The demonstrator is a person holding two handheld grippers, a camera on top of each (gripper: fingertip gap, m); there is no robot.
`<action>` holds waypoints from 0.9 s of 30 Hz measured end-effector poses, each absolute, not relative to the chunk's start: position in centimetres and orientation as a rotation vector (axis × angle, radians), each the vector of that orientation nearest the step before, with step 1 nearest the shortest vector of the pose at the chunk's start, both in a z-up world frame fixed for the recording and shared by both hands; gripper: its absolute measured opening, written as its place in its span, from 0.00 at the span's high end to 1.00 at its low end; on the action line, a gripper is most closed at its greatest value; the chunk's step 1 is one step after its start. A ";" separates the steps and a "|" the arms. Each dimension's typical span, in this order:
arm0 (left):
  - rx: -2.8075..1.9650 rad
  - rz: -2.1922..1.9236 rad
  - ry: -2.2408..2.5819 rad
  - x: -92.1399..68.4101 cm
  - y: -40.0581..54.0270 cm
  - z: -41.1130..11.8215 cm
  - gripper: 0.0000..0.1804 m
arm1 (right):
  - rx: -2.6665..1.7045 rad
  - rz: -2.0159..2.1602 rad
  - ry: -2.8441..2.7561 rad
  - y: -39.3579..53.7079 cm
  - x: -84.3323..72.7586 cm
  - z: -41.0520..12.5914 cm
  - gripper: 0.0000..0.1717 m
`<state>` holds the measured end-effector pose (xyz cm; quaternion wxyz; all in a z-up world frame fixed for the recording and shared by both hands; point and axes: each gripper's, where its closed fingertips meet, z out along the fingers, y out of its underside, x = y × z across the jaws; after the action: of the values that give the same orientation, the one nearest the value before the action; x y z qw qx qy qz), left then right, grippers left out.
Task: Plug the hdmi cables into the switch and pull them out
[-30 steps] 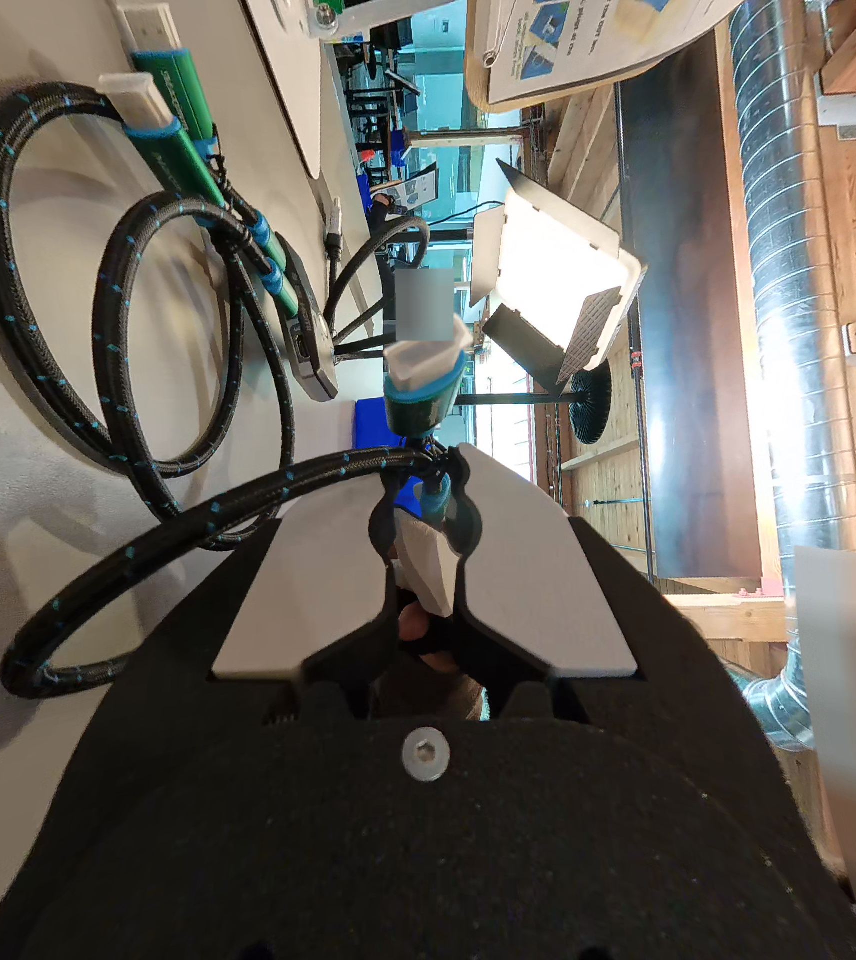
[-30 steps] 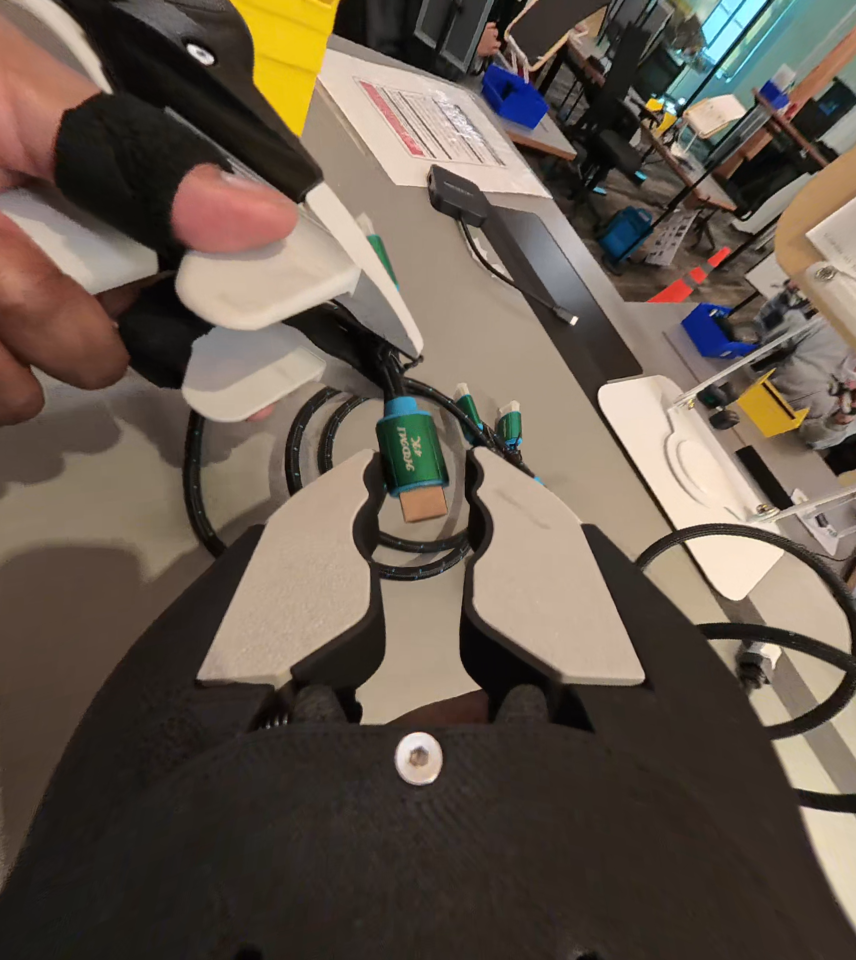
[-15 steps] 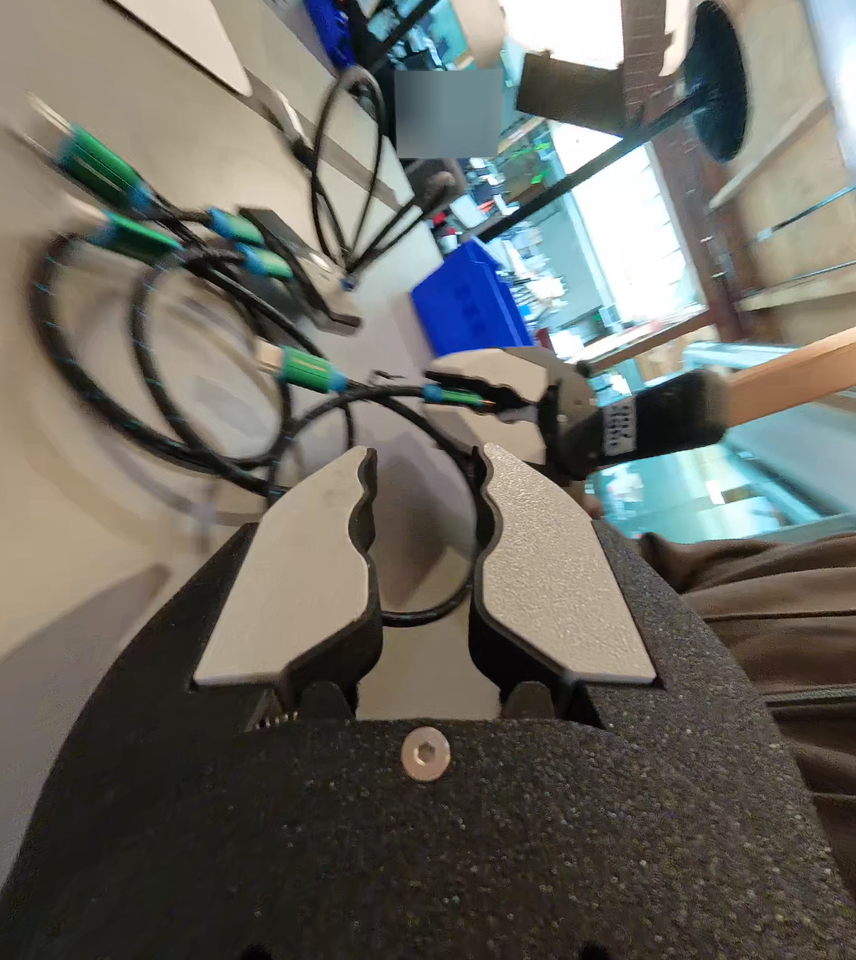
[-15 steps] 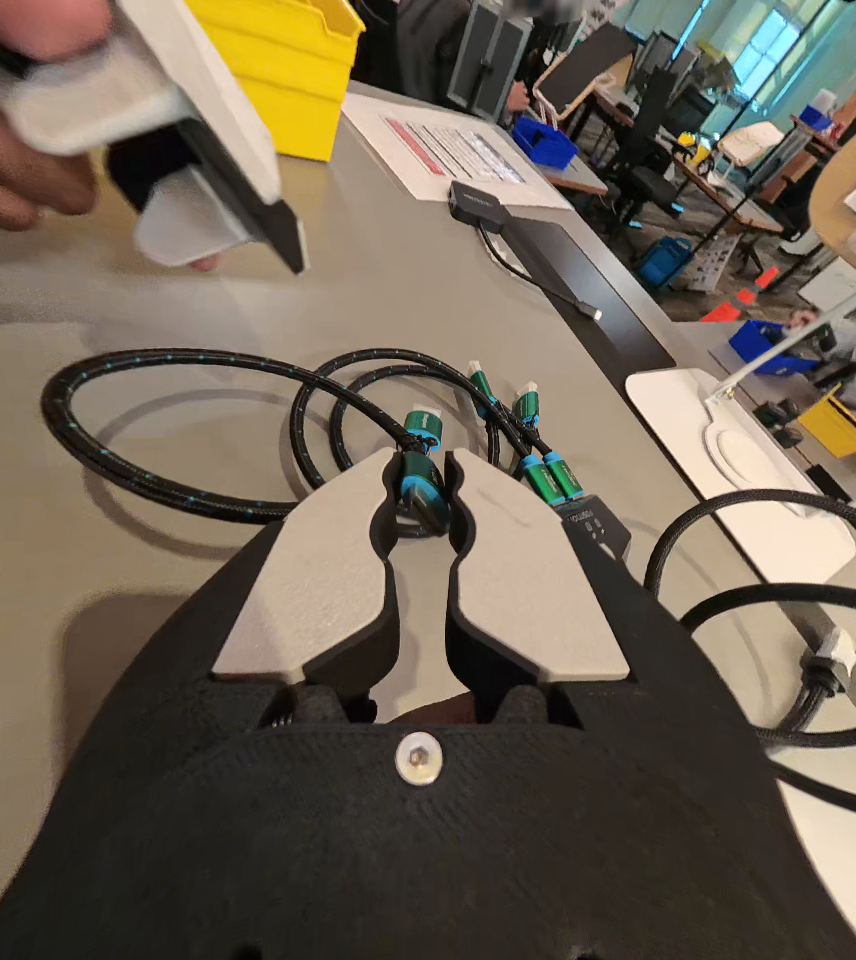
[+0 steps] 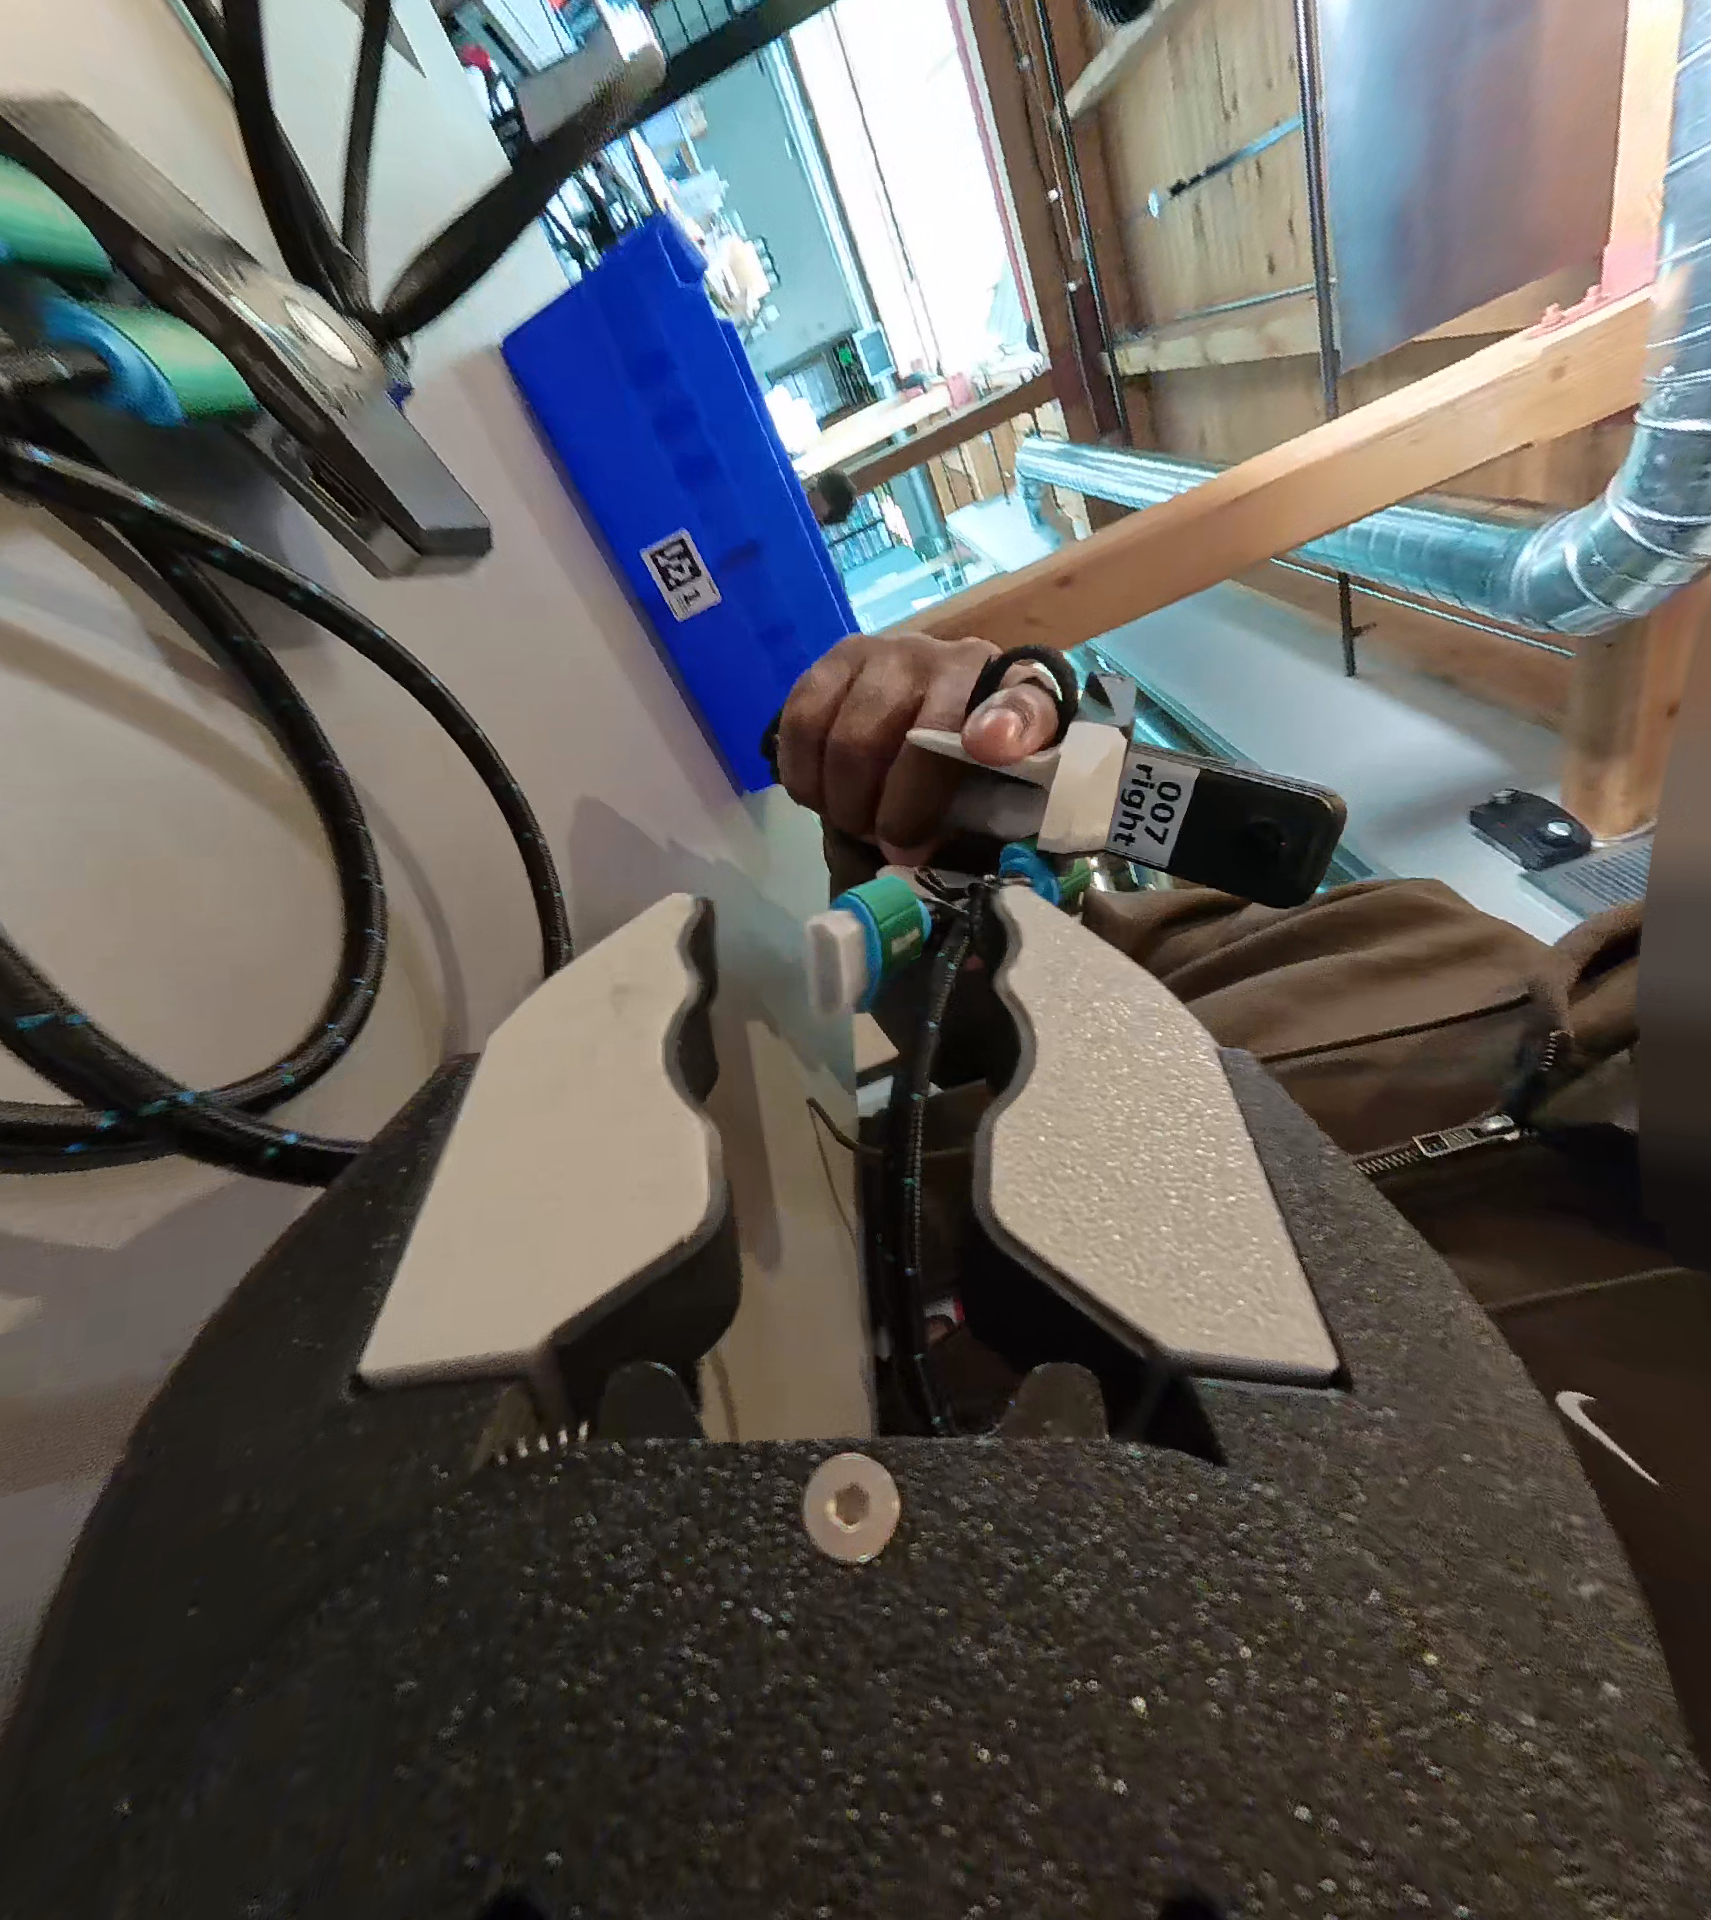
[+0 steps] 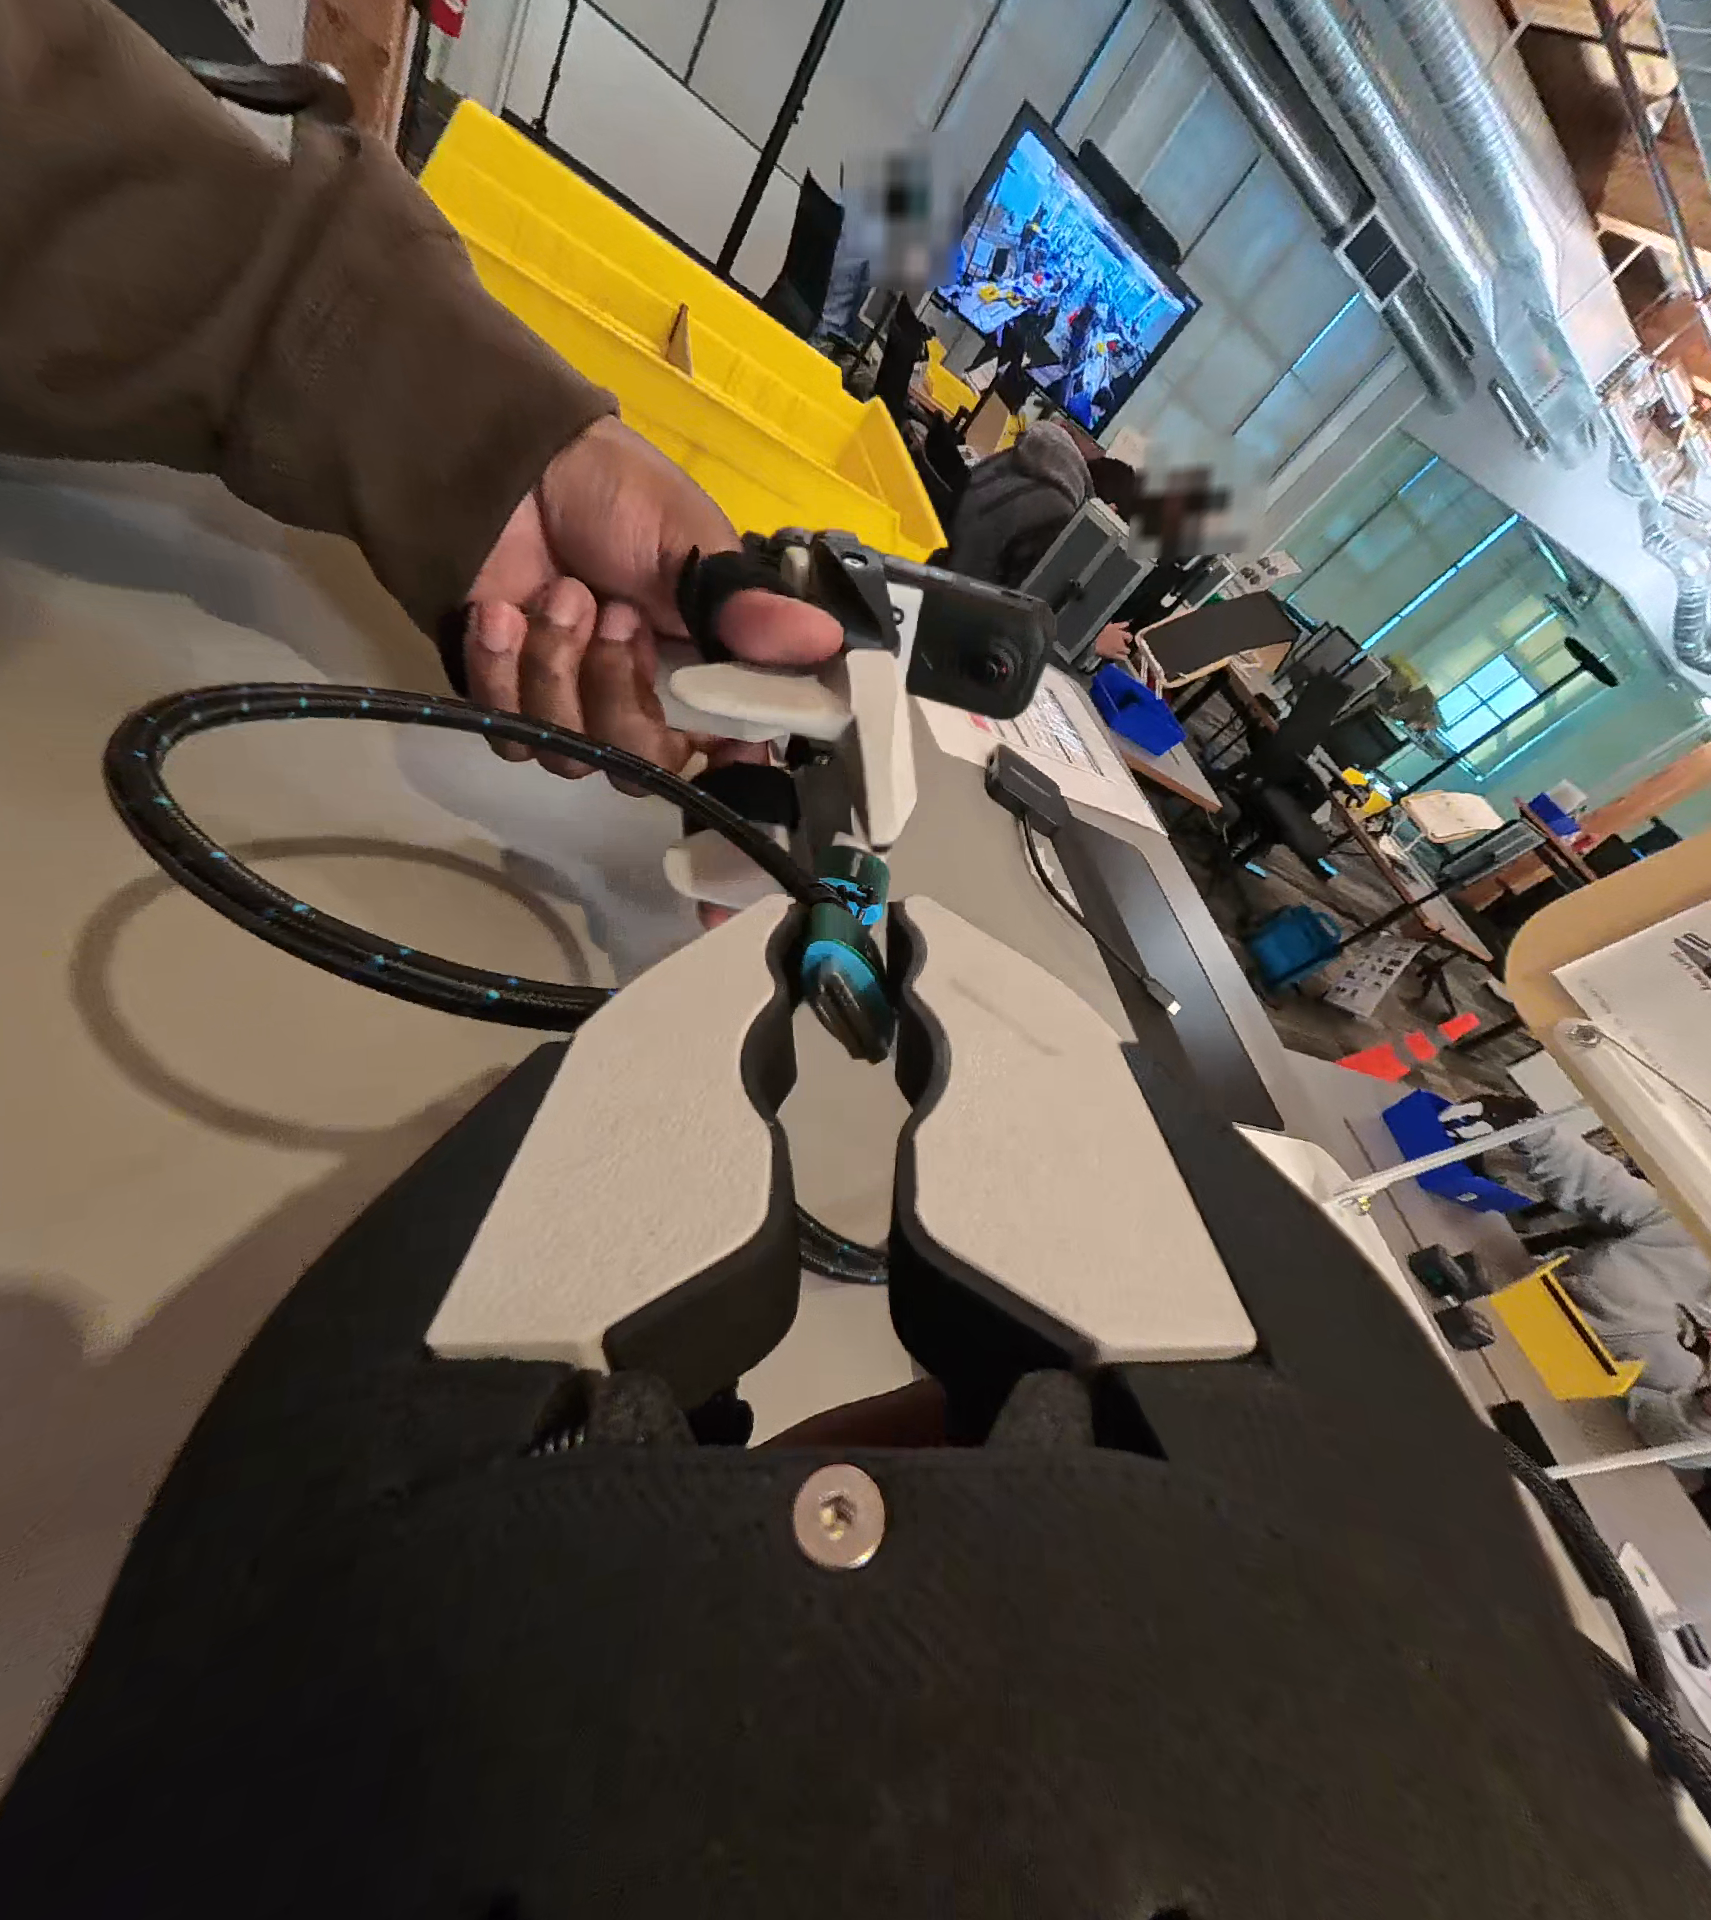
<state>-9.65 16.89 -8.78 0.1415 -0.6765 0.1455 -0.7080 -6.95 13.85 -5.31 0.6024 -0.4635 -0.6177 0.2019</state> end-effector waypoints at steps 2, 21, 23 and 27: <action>-1.921 -2.082 0.428 -9.1 16.5 -8.6 0.87 | -1.079 0.441 -1.433 14.1 -6.8 -5.7 0.92; -1.853 -1.947 0.208 -12.1 16.2 -9.6 0.94 | -1.184 0.311 -1.391 16.4 -4.6 -8.4 0.93; -1.839 -1.927 0.190 -12.9 16.4 -9.6 0.94 | -1.199 0.307 -1.370 16.9 -3.9 -8.3 0.93; -1.872 -1.886 0.230 -13.7 15.8 -10.1 0.94 | -1.237 0.345 -1.352 17.3 -3.0 -8.5 0.93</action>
<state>-13.70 15.80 -10.14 0.2349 -0.6823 0.0838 -0.6872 -3.02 17.29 -8.54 0.5960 -0.5327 -0.5822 0.1486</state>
